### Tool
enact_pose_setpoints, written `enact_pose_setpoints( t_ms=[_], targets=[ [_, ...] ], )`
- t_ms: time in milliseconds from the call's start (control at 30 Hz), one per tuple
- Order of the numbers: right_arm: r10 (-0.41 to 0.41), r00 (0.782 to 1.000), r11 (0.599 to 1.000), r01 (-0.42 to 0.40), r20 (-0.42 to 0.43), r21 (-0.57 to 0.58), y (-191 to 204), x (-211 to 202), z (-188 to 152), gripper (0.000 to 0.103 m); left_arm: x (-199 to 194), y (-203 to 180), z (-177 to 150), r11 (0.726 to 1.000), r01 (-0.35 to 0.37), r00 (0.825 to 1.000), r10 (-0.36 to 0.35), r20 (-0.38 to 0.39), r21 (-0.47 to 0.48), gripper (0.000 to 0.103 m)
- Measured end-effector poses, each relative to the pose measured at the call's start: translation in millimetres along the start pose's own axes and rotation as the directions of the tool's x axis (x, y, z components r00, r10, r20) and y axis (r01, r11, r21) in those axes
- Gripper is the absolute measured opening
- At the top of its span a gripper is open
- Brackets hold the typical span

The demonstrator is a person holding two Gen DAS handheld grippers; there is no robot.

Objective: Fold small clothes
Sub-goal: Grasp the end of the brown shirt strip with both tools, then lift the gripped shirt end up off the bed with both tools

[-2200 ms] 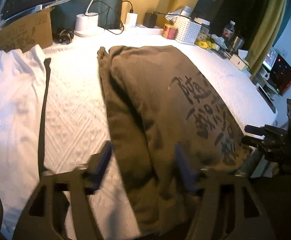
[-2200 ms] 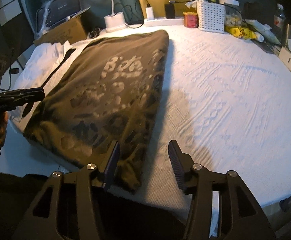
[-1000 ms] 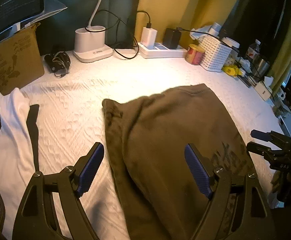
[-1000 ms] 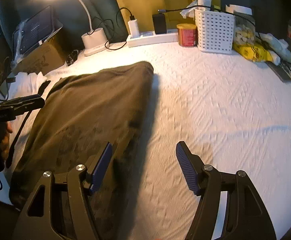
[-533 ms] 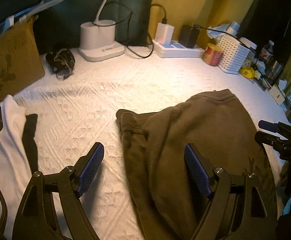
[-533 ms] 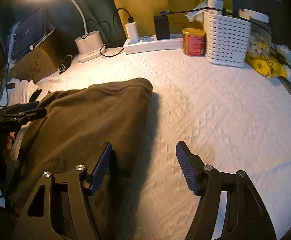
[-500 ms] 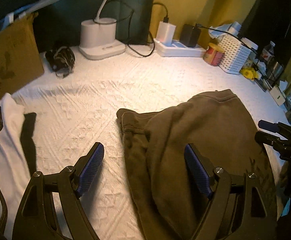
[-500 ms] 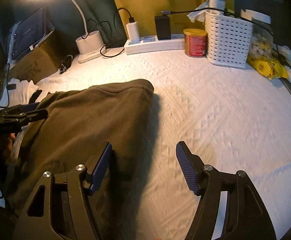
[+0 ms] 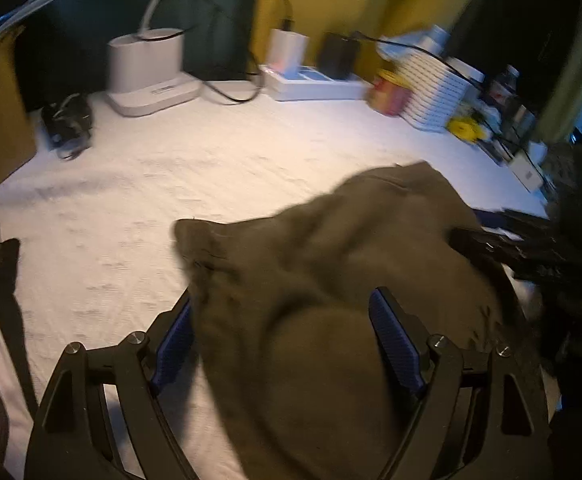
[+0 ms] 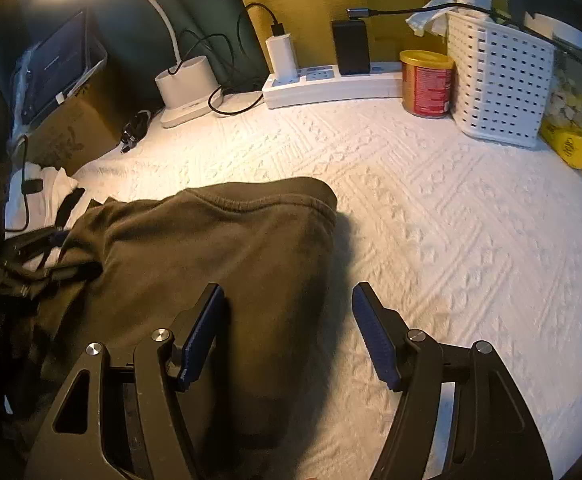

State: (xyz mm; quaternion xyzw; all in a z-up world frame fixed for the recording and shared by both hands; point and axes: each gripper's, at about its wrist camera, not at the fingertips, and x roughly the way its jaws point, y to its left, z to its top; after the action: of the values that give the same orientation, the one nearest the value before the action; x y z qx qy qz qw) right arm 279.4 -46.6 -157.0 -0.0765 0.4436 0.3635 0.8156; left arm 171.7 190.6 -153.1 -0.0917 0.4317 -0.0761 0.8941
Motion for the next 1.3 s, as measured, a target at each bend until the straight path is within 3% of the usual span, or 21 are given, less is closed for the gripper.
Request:
enact_pose_setpoints(
  t_ms=[200, 267, 333, 400, 467, 600, 700, 1300],
  targets=[
    [0.022, 1.000, 0.998, -0.021, 0.013, -0.064, 18, 7, -3, 0.069, 8, -40, -7, 0.986, -0.033, 0.999, 0.035, -0.010, 0.160, 0.082],
    [0.022, 1.000, 0.996, -0.021, 0.013, -0.082, 23, 8, -4, 0.068, 9, -43, -6, 0.986, -0.036, 0.999, 0.037, -0.002, 0.164, 0.074],
    [0.006, 1.000, 0.995, -0.004, 0.019, -0.099, 26, 9, -4, 0.055, 9, -43, -4, 0.987, -0.027, 1.000, 0.027, 0.002, 0.158, 0.054],
    [0.008, 1.000, 0.995, -0.006, 0.020, -0.102, 26, 9, -4, 0.042, 11, -48, -5, 0.984, -0.026, 1.000, 0.024, 0.014, 0.177, 0.045],
    [0.006, 1.000, 0.995, -0.003, 0.021, -0.101, 25, 9, -4, 0.036, 12, -55, -5, 0.982, -0.002, 1.000, 0.001, 0.007, 0.189, 0.030],
    [0.011, 1.000, 0.993, -0.008, 0.025, -0.115, 30, 9, -7, 0.022, 12, -57, -5, 0.983, 0.000, 1.000, -0.001, 0.010, 0.183, 0.026],
    [0.007, 0.999, 0.992, -0.002, 0.036, -0.129, 34, 7, -10, 0.018, 11, -58, -6, 0.984, -0.010, 1.000, 0.007, 0.015, 0.180, 0.024],
    [0.035, 0.991, 0.992, -0.018, 0.130, -0.127, 51, -40, -21, 0.016, -31, -74, -12, 0.988, -0.023, 0.993, 0.005, 0.116, 0.154, 0.023]
  ],
)
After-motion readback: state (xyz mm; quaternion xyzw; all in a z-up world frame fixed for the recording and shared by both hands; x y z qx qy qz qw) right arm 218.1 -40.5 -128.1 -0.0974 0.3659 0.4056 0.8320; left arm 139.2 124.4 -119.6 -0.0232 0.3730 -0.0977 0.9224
